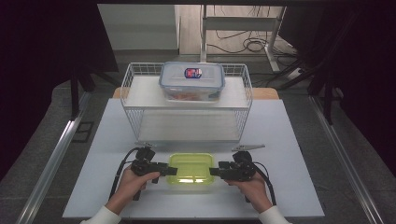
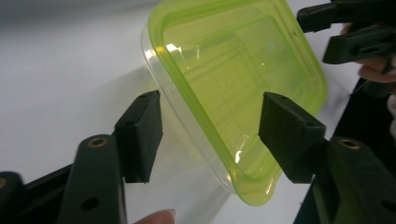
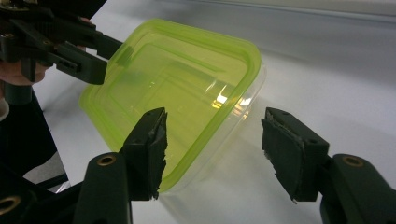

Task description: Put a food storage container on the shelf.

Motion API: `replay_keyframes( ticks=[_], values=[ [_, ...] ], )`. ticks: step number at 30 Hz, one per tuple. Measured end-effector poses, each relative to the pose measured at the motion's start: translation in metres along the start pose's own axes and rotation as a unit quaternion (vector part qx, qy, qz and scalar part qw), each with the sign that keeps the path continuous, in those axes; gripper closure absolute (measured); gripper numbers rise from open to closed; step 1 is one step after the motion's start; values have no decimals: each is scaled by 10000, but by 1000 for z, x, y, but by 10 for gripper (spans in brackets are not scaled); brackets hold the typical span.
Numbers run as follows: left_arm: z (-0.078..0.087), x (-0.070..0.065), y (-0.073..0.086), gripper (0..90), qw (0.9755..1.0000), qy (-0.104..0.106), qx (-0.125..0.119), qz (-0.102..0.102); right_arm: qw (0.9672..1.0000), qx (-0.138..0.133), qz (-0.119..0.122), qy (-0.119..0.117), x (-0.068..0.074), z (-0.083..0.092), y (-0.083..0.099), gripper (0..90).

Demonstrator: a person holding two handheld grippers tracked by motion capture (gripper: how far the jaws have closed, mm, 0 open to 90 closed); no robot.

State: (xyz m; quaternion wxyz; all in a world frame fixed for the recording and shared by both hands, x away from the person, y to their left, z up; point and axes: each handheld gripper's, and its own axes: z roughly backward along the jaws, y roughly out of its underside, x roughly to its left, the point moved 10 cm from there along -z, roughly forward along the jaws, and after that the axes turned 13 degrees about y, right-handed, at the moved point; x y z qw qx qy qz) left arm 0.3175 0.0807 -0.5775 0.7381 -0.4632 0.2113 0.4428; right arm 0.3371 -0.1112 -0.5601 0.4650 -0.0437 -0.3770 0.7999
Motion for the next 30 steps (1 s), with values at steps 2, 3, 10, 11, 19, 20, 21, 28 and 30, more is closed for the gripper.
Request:
replay_keyframes(
  ticks=[2, 3, 10, 11, 19, 20, 21, 28, 30],
  values=[
    [-1, 3, 1, 411, 10000, -23, 9, 33, 10000, 30, -32, 18, -2, -4, 1, 419],
    [-1, 3, 1, 421, 10000, -30, -6, 55, 10000, 24, -26, 16, -2, -6, 1, 429],
    [-1, 1, 1, 512, 9999, 116, 12, 55, 9999, 126, -59, -101, 4, -16, 5, 494],
    [-1, 1, 2, 525, 9999, 103, 6, 51, 9998, 109, -107, -141, 3, -16, 4, 520],
    [3, 1, 4, 670, 9999, 56, -119, -34, 9982, 94, -493, -326, 3, -12, 6, 669],
    [3, 0, 5, 672, 9999, 37, -126, -57, 9981, 97, -515, -329, 3, -12, 6, 676],
    [4, -2, 5, 677, 9999, 21, -127, -109, 9980, 85, -540, -327, 3, -11, 6, 683],
    [7, -8, 8, 721, 9993, 0, -296, -234, 9964, -30, -709, -461, 7, -1, 7, 751],
    [7, -9, 10, 725, 9991, 106, -319, -243, 9957, -47, -749, -541, 8, 1, 7, 767]
  ],
)
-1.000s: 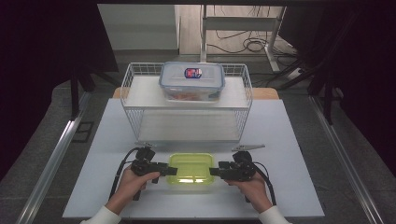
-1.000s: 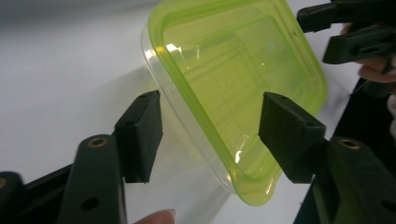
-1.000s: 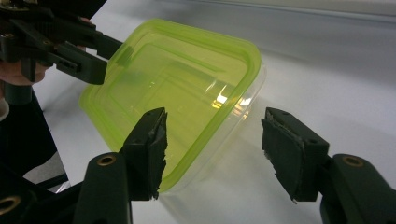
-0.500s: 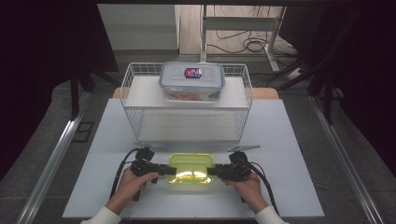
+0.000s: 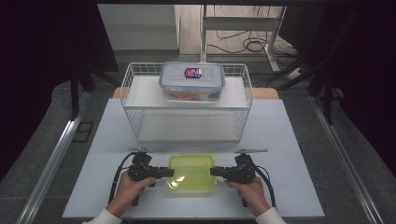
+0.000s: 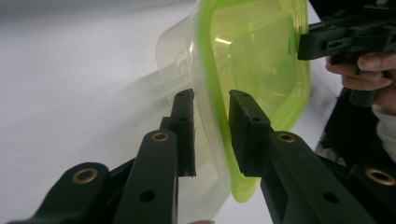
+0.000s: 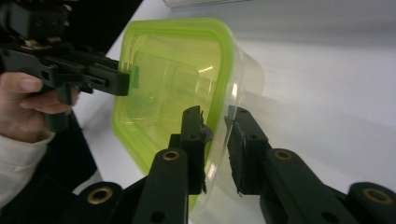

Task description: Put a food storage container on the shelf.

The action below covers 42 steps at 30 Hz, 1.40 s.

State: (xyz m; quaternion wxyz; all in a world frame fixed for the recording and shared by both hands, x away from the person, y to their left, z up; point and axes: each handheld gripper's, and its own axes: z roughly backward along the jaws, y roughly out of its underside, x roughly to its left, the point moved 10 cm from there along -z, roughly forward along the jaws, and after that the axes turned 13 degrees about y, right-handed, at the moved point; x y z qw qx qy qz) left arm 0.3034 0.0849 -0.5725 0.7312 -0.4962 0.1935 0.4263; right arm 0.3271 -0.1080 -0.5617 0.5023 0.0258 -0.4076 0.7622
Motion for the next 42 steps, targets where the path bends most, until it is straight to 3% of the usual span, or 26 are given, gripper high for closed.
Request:
replay_keyframes(
  ticks=[6, 28, 42],
  values=[
    [3, -2, 1, 748, 9999, -81, 2, -149, 9998, -66, -68, -165, 2, 3, 0, 800],
    [12, -22, -7, 756, 9963, -252, -173, -807, 9984, -368, 414, -117, 12, 19, -6, 800],
    [13, -33, -12, 757, 9944, -319, -244, -982, 9962, -563, 663, -32, 16, 30, -14, 800]
  ],
)
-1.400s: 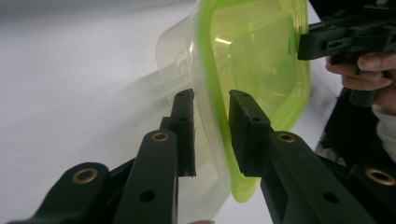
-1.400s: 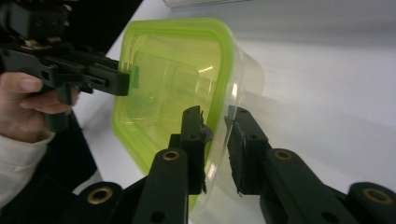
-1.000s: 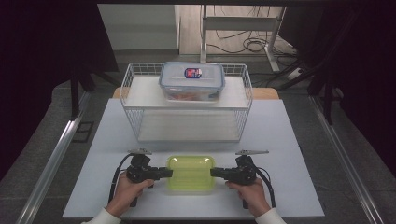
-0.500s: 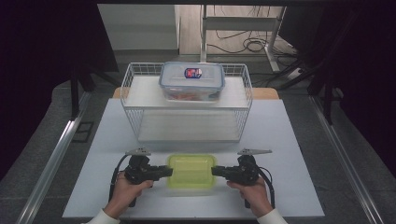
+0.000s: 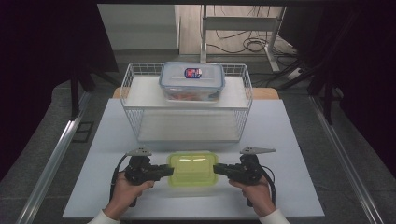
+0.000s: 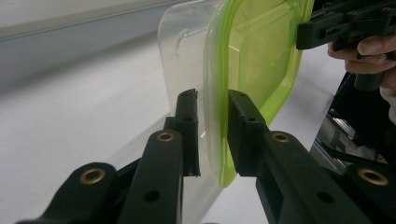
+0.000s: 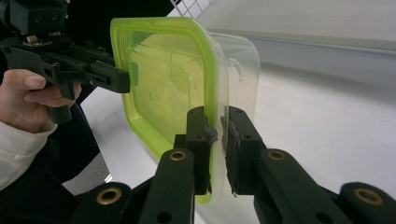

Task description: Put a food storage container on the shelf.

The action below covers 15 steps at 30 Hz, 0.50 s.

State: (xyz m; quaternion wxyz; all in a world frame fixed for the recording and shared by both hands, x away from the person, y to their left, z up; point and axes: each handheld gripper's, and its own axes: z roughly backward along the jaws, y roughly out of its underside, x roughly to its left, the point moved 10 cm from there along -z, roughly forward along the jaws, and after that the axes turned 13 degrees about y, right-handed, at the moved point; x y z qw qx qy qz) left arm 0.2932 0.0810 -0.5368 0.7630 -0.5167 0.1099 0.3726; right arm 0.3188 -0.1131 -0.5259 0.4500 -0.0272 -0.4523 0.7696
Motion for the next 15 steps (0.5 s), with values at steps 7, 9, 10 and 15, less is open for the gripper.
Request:
replay_keyframes(
  ticks=[7, 9, 10, 15],
  values=[
    [2, -3, -6, 757, 9999, -27, -6, -97, 9999, -99, 100, 55, 1, 4, -6, 800],
    [2, -5, -10, 758, 9999, -21, -33, -127, 9998, -110, 119, 81, 1, 5, -7, 800],
    [3, -6, -12, 760, 9999, -16, -53, -147, 9997, -147, 149, 101, 0, 6, -9, 800],
    [6, -7, -18, 760, 9997, -53, -62, -214, 9995, -186, 215, 119, 1, 9, -15, 799]
  ],
)
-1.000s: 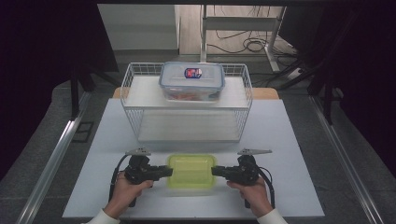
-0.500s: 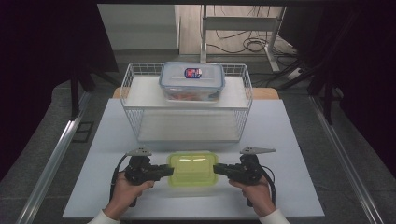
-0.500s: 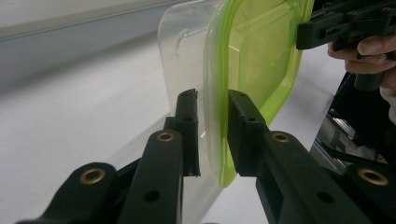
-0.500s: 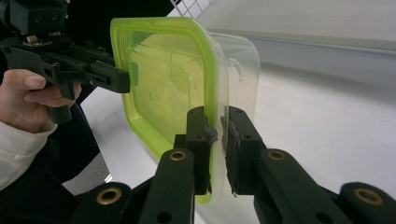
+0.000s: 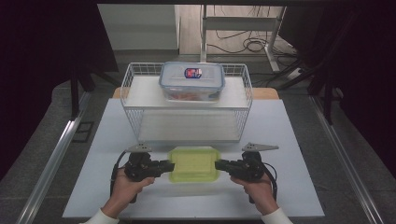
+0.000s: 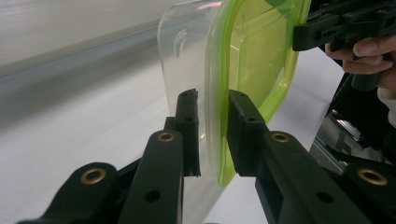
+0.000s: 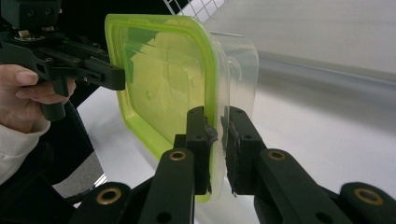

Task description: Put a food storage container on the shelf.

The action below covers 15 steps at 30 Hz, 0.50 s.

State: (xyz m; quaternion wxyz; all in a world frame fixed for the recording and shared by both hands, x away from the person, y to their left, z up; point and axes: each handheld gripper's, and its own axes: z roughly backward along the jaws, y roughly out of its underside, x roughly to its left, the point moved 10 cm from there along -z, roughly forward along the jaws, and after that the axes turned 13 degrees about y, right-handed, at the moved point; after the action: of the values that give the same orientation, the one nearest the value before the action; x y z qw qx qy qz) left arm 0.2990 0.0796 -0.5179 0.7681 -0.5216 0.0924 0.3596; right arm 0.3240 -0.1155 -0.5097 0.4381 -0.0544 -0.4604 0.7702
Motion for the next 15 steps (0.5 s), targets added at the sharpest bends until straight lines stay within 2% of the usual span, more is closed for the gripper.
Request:
replay_keyframes(
  ticks=[6, 15],
  values=[
    [3, -1, -11, 762, 10000, -41, -44, -59, 9999, -84, 88, 49, 2, 3, -11, 800],
    [15, -7, -35, 767, 9997, -76, -173, -159, 9991, -293, 300, 116, 8, 15, -40, 800]
  ],
)
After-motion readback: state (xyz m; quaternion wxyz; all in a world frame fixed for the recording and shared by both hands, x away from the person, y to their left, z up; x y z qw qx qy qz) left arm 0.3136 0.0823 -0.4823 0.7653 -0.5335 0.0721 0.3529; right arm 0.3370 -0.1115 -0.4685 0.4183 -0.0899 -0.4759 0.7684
